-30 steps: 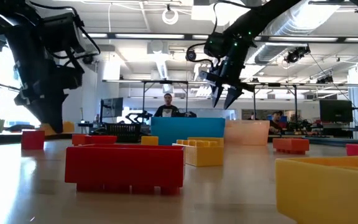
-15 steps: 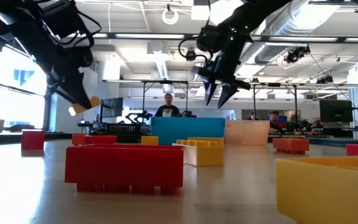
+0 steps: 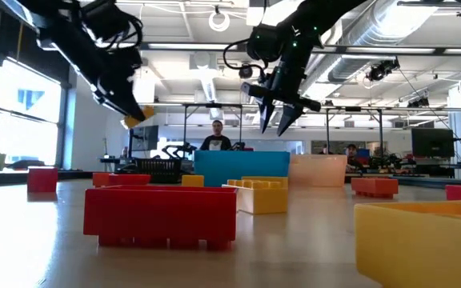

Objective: Sort & place blocks by color
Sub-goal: Put the yellow game piece into the black bin

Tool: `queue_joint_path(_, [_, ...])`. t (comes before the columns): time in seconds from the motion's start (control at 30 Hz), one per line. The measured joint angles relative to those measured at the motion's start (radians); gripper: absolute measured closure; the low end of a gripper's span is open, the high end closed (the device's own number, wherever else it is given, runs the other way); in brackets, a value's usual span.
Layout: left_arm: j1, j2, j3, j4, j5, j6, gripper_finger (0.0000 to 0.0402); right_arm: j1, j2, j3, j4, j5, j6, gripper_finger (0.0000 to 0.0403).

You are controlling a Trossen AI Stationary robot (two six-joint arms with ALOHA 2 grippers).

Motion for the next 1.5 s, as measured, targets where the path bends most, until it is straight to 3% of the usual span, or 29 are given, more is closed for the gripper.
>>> queue_joint_path(0.43, [0.181,0.355,0.233,0.008,0.022,0.017,0.0281,-0.074,0.000,0.000,-0.001,-0.004,-0.101,0.0210])
queue_joint_path(0.77, [0.219,0.545,0.322,0.004,0.056,-0.055,0.0279,-0.113,0.000,0.000,-0.001,-0.050,-0.179,0.0210])
queue_joint_path(1.27, [0.211,0.638,0.397,0.005,0.035,-0.072,0.0276,-0.112,0.000,0.000,-0.013,-0.108,-0.239,0.0210])
queue_joint_path(1.5, [0.211,0.641,0.397,0.004,0.020,-0.062,0.0245,-0.095,0.000,0.000,-0.044,-0.181,-0.241,0.0210])
